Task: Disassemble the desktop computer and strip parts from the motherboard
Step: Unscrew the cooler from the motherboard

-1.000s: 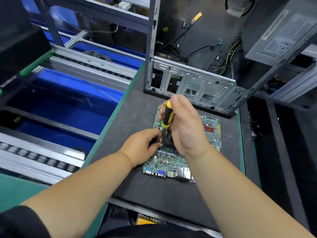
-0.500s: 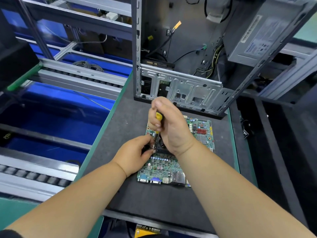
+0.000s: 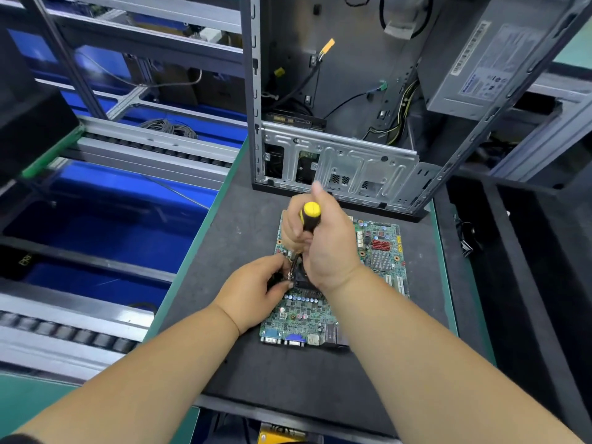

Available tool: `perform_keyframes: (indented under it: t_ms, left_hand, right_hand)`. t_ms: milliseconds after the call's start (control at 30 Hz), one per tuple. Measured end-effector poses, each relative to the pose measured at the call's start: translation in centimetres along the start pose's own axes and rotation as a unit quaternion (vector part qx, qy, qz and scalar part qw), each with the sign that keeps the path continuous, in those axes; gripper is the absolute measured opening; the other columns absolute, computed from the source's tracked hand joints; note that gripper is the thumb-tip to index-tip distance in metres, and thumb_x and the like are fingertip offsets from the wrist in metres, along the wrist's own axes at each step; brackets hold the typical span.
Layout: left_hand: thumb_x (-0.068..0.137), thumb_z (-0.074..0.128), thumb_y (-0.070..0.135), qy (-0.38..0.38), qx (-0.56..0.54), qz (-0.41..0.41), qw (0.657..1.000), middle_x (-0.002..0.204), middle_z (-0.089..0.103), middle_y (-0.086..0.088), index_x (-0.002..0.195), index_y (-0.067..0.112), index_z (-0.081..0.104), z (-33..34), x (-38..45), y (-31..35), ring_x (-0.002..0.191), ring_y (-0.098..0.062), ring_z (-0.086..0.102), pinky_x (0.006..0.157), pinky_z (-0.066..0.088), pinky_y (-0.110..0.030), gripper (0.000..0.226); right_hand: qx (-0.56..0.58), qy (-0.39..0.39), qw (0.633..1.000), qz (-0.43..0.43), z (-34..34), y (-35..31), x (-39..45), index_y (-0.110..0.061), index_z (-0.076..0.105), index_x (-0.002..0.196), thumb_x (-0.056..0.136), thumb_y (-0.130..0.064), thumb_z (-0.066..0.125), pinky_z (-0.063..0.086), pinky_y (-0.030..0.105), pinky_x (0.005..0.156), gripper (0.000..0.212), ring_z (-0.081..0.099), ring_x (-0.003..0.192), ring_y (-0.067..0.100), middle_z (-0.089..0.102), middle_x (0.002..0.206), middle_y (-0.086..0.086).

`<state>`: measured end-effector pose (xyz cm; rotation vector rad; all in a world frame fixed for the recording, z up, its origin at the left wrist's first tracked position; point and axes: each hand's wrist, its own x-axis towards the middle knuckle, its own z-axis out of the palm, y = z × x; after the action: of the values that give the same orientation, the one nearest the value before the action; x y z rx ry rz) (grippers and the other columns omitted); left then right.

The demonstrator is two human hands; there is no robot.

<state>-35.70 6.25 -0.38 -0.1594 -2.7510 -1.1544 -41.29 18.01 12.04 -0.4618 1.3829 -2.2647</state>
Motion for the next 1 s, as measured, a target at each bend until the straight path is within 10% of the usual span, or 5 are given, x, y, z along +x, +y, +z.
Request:
perform_keyframes:
  t_ms: [233, 367, 500, 733, 1000]
  left_hand:
    - [0.08, 0.073, 0.02, -0.003, -0.043, -0.024, 0.999, 0.078, 0.054, 0.025, 0.081, 0.035, 0.047, -0.5, 0.0, 0.5, 0.068, 0.002, 0.049, 0.061, 0.036, -0.01, 0.029]
    - [0.072, 0.07, 0.018, -0.042, -0.146, -0.053, 0.987, 0.091, 0.057, 0.021, 0.099, 0.036, 0.049, -1.7, 0.5, 1.5, 0.062, -0.004, 0.041, 0.06, 0.039, -0.016, 0.039]
    - [0.068, 0.067, 0.045, -0.049, -0.068, -0.016, 0.996, 0.113, 0.042, 0.018, 0.114, 0.038, 0.04, -2.7, 2.1, 3.7, 0.104, -0.003, 0.042, 0.089, 0.037, -0.021, 0.054]
    - [0.053, 0.055, 0.088, -0.145, 0.243, 0.077, 0.956, 0.152, 0.02, 0.003, 0.151, 0.025, 0.016, -1.8, 6.3, 7.7, 0.142, -0.021, 0.016, 0.118, 0.017, -0.04, 0.122]
    - [0.052, 0.075, 0.073, -0.19, 0.245, 0.031, 0.95, 0.135, 0.046, 0.009, 0.139, 0.028, 0.033, -1.1, 7.0, 8.2, 0.124, -0.017, 0.043, 0.098, 0.046, -0.035, 0.107]
  right_hand:
    - [-0.065, -0.069, 0.995, 0.034, -0.9, -0.9, -0.4, -0.007, 0.045, 0.056, 0.091, -0.041, 0.048, 0.011, 0.03, 0.051, 0.048, 0.024, 0.042, 0.011, 0.036, 0.045, -0.005]
    - [-0.01, 0.046, 0.998, -0.045, -4.0, -3.6, -1.6, -0.008, 0.053, 0.073, 0.079, -0.036, 0.064, 0.014, 0.04, 0.061, 0.03, 0.031, 0.047, 0.012, 0.045, 0.057, -0.002]
    - [-0.157, 0.152, 0.973, -0.069, -8.5, -6.4, -2.4, -0.019, 0.066, 0.082, 0.082, -0.022, 0.069, 0.032, 0.021, 0.05, 0.004, 0.037, 0.043, 0.01, 0.055, 0.066, -0.004]
    - [-0.71, 0.057, 0.676, 0.19, -13.6, -4.7, -3.8, -0.022, 0.066, 0.076, 0.086, -0.025, 0.064, 0.048, 0.031, 0.064, 0.011, 0.06, 0.078, 0.024, 0.062, 0.083, 0.001]
    - [-0.781, -0.007, 0.589, 0.21, -14.3, -3.9, -4.7, -0.017, 0.067, 0.111, 0.091, -0.016, 0.056, 0.055, 0.038, 0.081, 0.023, 0.061, 0.103, 0.025, 0.056, 0.12, 0.001]
